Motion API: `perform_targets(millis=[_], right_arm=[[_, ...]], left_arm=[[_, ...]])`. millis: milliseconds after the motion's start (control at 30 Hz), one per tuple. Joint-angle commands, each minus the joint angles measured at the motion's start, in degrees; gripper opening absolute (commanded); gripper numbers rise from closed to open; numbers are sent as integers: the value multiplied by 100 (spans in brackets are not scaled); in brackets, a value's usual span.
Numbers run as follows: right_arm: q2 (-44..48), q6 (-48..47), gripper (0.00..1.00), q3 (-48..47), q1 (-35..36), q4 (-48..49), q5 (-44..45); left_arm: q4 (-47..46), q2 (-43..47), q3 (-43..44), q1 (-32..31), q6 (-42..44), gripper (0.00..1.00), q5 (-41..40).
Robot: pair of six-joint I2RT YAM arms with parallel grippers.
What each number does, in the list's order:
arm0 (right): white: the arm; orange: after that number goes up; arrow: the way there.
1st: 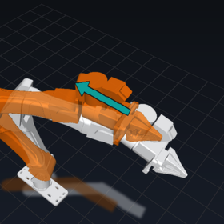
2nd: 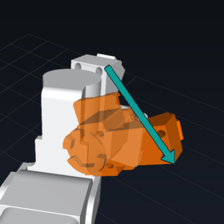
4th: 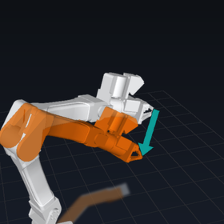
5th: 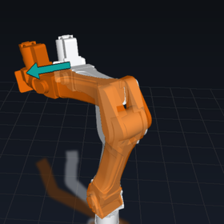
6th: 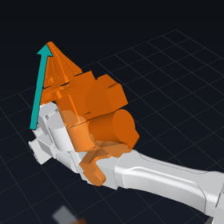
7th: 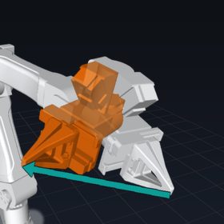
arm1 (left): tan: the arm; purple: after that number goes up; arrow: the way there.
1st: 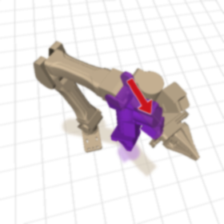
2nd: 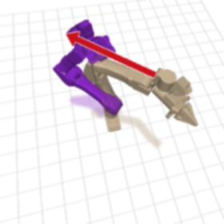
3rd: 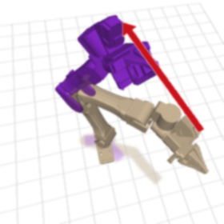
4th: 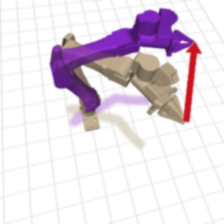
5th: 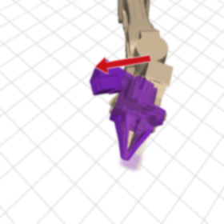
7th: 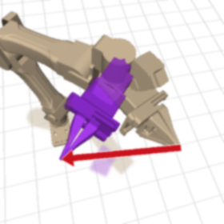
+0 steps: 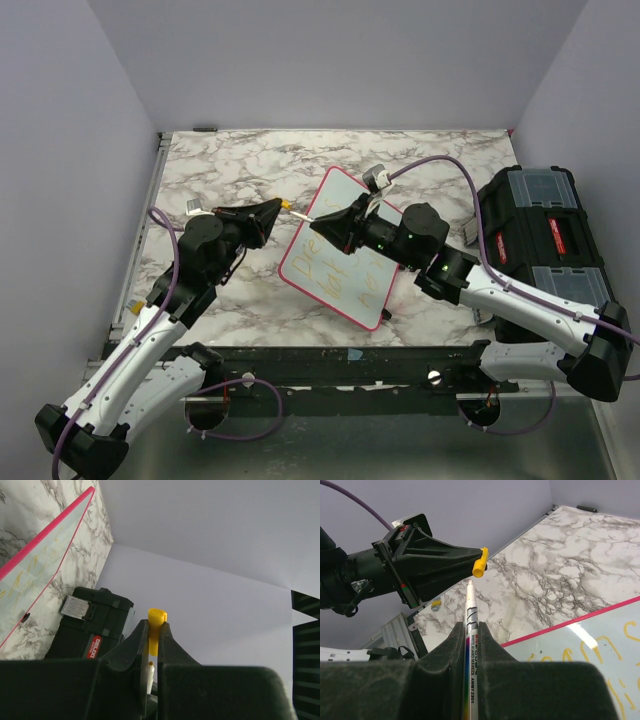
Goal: Write a sentence on the whiteboard
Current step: Close the whiteboard marker at the center of the board.
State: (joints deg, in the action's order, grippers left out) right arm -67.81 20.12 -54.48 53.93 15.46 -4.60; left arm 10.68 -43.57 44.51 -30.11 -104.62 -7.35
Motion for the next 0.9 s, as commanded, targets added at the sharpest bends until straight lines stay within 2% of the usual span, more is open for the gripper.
perform_targets(millis=[0,867], right_arm=[[-25,40,1,-117,25,182,168],[-65,24,1,-89,21,216,344]], left_arm=[[-185,6,-107,-21,-7,0,173],[-259,-38,-144,-19,-30,0,235]])
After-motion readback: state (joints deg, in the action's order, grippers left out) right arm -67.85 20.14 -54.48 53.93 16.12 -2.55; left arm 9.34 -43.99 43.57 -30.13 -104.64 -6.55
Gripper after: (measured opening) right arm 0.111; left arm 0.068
